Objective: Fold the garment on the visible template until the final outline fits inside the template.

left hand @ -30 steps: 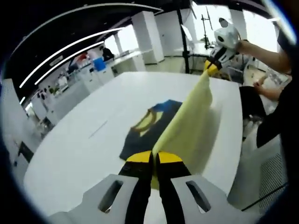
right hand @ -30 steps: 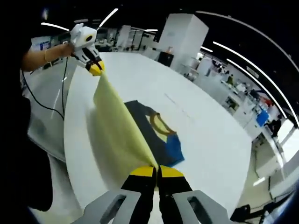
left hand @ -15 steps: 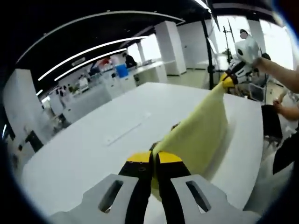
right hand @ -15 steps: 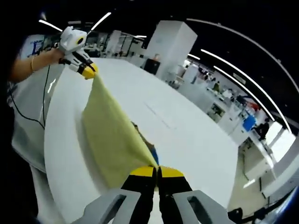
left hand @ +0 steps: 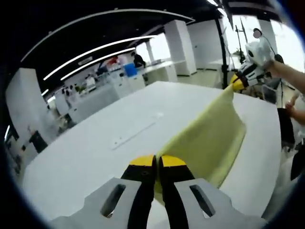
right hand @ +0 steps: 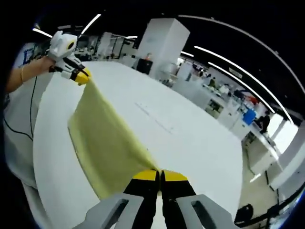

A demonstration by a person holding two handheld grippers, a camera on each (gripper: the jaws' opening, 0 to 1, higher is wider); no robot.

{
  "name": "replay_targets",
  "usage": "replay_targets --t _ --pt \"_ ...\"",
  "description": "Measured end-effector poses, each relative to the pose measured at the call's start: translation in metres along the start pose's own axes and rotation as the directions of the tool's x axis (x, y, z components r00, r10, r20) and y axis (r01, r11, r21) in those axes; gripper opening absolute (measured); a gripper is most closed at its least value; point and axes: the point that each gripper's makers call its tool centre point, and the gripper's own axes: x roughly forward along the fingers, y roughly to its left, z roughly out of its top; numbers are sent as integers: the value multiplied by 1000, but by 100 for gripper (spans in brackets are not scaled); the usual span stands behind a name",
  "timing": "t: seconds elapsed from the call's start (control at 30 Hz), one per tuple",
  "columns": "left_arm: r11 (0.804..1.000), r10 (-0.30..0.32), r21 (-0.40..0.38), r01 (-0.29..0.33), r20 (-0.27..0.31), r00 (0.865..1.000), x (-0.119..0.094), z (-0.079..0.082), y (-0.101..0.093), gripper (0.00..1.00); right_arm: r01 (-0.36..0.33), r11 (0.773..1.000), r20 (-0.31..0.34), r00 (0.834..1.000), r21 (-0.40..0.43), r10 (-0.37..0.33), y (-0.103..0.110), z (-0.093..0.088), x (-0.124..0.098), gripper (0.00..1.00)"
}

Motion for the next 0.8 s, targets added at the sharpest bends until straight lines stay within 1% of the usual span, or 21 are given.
replay_targets --t 0.2,0.37,0.5,0.63,0.77,0.8 --pt "1000 3 18 -2 -35 999 26 -12 7 1 -18 1000 -31 999 17 18 -3 -9 21 0" --pt "1000 4 -6 -4 -67 998 47 -25 13 1 -36 999 -64 997 26 38 -6 -20 45 0" --pt "1000 17 18 -16 -87 996 61 -31 14 1 -52 998 -88 995 38 55 -8 -27 59 0" --pt "1000 8 -7 -9 -109 994 76 -43 15 1 -62 997 -113 991 53 68 -11 -38 75 0" --pt "998 -12 -61 4 -136 991 91 -61 15 1 -83 994 -138 986 78 93 -10 -49 89 0" --pt "998 -13 -64 4 -140 990 93 -64 15 1 -87 993 -141 985 79 97 -9 -51 92 0"
